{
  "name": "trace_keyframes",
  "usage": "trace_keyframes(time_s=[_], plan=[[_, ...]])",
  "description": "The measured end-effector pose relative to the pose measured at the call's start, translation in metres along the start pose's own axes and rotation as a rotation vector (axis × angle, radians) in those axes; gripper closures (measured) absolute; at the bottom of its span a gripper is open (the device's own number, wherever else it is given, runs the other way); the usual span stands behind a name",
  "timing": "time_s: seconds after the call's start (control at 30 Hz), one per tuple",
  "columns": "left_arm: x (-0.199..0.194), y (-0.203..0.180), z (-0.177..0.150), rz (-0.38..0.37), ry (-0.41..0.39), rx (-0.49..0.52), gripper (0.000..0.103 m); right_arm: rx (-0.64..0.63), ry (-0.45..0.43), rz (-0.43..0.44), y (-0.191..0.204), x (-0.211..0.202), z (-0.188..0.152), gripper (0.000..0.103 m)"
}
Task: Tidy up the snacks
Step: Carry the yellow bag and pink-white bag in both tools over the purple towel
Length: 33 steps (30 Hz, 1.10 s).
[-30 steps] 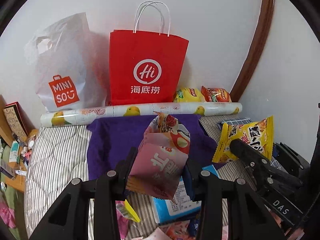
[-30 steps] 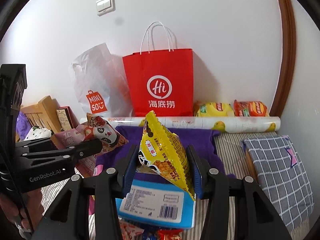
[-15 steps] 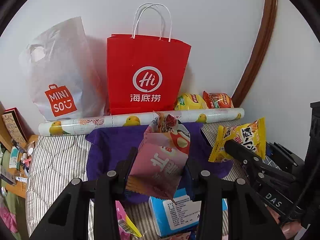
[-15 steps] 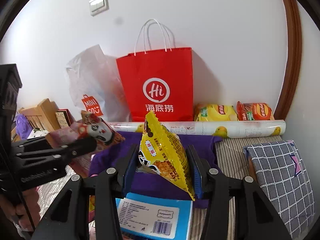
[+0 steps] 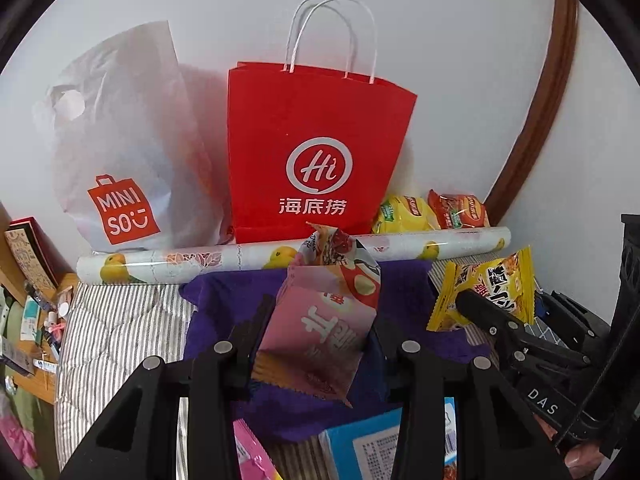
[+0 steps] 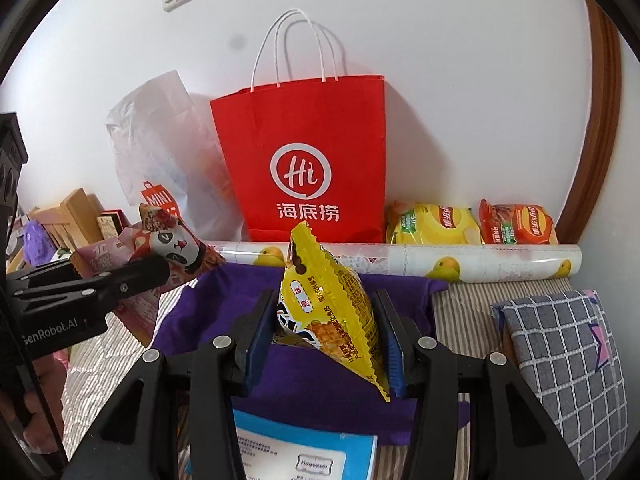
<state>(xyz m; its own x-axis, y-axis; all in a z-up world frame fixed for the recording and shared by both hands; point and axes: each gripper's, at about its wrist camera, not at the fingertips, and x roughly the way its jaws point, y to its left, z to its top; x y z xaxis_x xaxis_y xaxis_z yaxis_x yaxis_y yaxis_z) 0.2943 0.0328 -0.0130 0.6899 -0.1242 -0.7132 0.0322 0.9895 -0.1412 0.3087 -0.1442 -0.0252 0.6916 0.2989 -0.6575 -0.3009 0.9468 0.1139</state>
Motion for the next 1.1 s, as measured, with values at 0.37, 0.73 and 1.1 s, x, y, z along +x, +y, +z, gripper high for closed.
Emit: trace_keyframes(time_s=[0.37, 0.73, 1.1], plan=[[0.035, 0.020, 0.017, 0.016, 0.022, -0.029, 0.064, -0.035, -0.011, -0.003, 0.000, 0.030, 0.027, 0.055], [0.077, 0.027, 0.007, 0.025, 0.110, -0.034, 0.064, -0.054, 0.063, -0.010, -0.009, 0.076, 0.024, 0.055], [0.106, 0.029, -0.007, 0.038, 0.164, -0.040, 0.064, -0.086, 0.116, -0.026, -0.032, 0.103, 0.015, 0.055]])
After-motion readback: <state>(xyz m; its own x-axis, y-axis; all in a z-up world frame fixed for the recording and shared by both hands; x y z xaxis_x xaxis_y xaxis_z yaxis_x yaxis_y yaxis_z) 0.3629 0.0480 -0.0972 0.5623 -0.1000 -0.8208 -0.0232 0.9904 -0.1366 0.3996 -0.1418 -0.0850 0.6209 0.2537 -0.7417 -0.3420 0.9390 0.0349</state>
